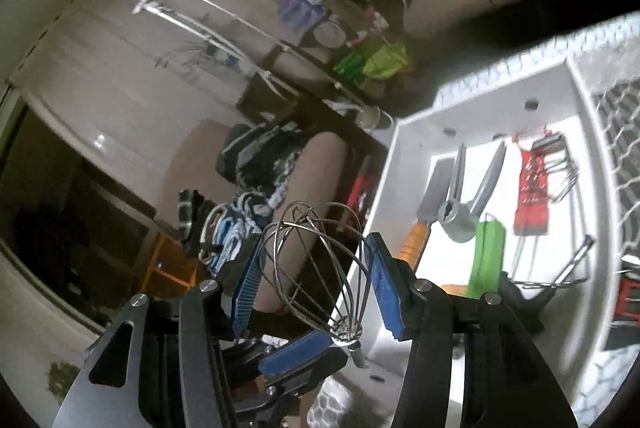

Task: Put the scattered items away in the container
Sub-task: 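Carry the wire whisk with the left gripper over the white tray, then release the whisk into the tray and lift the left tool away, then move both tools to the metal-handled wire brush on the table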

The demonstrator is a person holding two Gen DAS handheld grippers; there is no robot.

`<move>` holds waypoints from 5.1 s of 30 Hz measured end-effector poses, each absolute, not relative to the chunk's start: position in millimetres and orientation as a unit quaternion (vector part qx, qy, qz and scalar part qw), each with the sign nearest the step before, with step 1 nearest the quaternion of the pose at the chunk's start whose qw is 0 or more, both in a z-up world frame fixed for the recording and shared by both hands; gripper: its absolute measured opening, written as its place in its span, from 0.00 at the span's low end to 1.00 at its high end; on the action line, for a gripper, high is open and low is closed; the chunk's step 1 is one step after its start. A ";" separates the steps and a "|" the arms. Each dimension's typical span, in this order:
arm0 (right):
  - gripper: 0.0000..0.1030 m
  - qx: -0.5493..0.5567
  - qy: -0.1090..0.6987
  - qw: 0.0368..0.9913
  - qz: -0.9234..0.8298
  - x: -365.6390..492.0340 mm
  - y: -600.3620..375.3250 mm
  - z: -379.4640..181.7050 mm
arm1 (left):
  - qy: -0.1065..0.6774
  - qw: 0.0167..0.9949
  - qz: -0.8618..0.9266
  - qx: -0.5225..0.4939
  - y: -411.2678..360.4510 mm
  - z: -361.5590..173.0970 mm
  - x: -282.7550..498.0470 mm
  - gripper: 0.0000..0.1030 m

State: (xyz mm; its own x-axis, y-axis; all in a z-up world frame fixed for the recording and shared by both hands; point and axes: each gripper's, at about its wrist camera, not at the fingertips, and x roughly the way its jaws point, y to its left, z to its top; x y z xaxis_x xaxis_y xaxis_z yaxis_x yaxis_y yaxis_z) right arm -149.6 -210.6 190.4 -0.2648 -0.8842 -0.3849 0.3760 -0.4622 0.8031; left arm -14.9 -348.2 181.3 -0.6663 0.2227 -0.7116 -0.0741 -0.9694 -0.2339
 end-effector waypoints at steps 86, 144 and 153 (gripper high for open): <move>1.00 0.433 0.036 0.273 -0.858 17.2 -95.1 171.6 | -0.029 0.023 0.890 -0.454 -232.7 166.2 108.4 1.00; 0.85 0.524 -0.336 0.046 -0.781 -105.1 236.5 27.6 | 0.312 0.286 0.791 -0.442 108.6 11.7 -67.9 0.61; 0.46 0.526 -0.250 0.018 -0.813 -109.0 226.6 29.0 | 0.196 0.325 0.786 -0.488 89.4 15.5 -71.5 0.43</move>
